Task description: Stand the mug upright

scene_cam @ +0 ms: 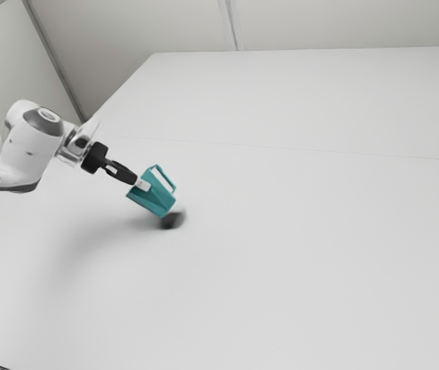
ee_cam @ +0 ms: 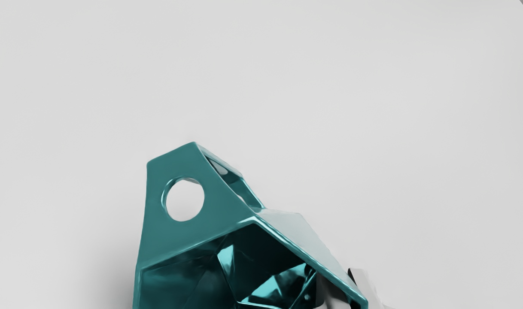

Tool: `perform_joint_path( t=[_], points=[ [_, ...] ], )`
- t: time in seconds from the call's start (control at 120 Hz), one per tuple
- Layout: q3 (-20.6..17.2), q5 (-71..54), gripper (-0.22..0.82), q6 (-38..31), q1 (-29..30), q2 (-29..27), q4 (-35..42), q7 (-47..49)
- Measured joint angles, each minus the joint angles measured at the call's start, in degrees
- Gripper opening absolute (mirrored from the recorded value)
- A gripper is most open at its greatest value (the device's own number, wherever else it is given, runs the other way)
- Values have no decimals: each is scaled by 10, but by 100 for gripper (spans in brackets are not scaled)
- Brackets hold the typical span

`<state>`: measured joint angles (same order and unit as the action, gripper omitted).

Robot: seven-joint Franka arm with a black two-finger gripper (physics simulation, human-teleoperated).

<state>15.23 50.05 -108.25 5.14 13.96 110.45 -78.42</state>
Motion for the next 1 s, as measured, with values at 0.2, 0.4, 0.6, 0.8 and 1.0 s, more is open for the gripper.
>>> perform_joint_path(
  t=[0.2,0.4,0.6,0.8,1.0],
  points=[
    [-40,-164,-18,-14,0,-27,-4,86],
    [-83,-276,-18,-40,0,-43,-2,183],
    [-111,-345,-18,-61,0,-55,6,278],
    [-139,-391,-18,-81,-1,-62,17,366],
    [-159,-416,-18,-106,-1,-62,27,442]
  ],
)
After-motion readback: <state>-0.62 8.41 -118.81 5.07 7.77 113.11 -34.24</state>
